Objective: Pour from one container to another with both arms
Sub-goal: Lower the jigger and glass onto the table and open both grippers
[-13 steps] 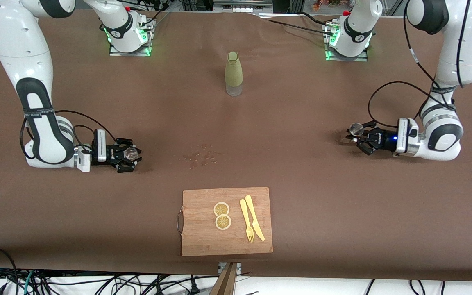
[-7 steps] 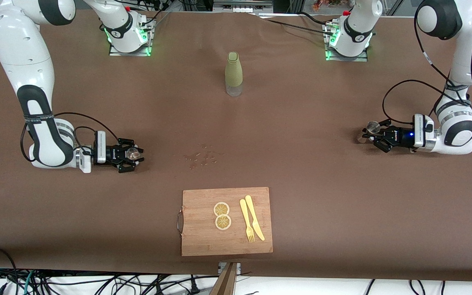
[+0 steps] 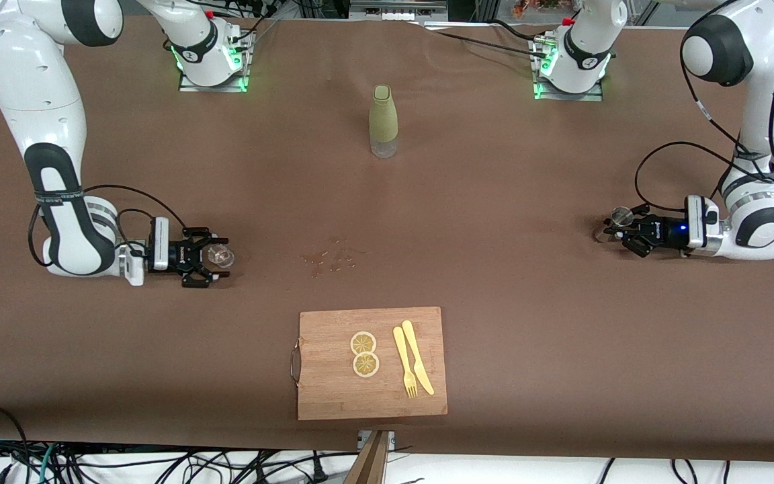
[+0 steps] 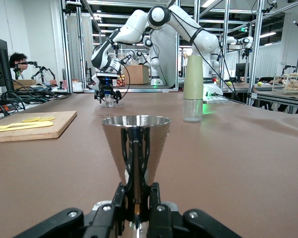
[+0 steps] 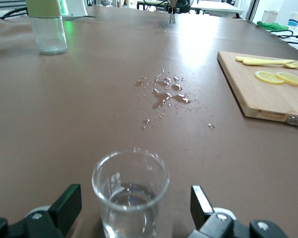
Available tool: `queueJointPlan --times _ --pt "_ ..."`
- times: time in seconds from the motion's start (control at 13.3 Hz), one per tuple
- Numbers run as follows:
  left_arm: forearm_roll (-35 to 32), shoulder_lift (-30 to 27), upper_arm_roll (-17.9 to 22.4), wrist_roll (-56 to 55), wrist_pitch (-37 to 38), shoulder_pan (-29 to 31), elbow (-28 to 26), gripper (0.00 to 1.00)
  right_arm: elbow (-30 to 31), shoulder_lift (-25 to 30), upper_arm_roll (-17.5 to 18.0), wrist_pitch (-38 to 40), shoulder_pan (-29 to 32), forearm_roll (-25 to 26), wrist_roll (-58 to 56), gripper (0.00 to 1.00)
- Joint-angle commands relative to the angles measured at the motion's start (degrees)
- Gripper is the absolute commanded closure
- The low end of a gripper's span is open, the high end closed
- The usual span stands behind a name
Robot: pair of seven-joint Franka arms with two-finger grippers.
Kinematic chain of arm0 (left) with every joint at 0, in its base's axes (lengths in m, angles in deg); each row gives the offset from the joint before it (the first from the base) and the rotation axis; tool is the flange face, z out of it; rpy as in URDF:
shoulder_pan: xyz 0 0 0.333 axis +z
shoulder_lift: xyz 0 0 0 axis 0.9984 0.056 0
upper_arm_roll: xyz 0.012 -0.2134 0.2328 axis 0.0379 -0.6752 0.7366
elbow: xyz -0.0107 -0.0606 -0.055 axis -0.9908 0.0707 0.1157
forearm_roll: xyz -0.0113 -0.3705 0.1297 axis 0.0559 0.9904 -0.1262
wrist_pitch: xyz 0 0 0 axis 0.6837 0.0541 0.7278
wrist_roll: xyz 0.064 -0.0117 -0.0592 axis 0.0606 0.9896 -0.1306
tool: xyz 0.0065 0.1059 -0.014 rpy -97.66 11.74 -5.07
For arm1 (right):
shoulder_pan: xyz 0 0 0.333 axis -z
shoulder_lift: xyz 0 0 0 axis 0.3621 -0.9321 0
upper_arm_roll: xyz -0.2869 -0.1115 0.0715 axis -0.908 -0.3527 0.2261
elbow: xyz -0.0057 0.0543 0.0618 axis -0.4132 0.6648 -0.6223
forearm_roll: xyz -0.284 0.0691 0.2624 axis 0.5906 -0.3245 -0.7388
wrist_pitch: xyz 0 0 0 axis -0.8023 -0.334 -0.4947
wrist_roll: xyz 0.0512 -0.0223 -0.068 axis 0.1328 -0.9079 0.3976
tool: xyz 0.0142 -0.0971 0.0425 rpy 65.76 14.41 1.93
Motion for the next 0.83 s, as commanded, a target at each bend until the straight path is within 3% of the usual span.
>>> queueJointPlan --times 0.0,0.15,0.23,0.3,0.38,0.6,0.75 --pt "-1.8 2.4 1.0 10.9 2.1 0.2 1.9 1.00 -2.2 -0.9 -0.6 1.3 0.8 2.9 -0.5 0.02" --pt "-1.8 3.5 1.1 11.7 2.0 0.2 1.9 1.00 -2.3 0.0 -2.0 1.3 0.7 5.6 -0.2 0.02" --pt "-1.7 4.1 1.2 11.6 1.9 0.2 1.9 0.89 -2.2 2.5 -2.3 0.9 0.7 6.9 0.4 0.02" --pt "-1.7 4.2 1.2 11.6 1.7 0.2 2.0 0.39 -2.2 4.9 -2.9 0.5 0.6 9.5 1.5 0.02" --pt "-1.7 4.1 1.3 11.5 1.7 0.2 2.2 0.00 -2.0 7.8 -2.9 -0.2 0.6 13.7 5.6 0.02" --pt "-1.8 4.0 2.0 6.1 1.3 0.2 5.5 0.00 -1.1 17.0 -2.9 -0.3 0.5 25.6 22.6 0.02" --pt "-4.0 3.5 3.0 -0.6 -0.5 0.0 8.8 0.00 -0.8 21.5 -2.8 -0.1 -0.1 29.9 35.2 0.02"
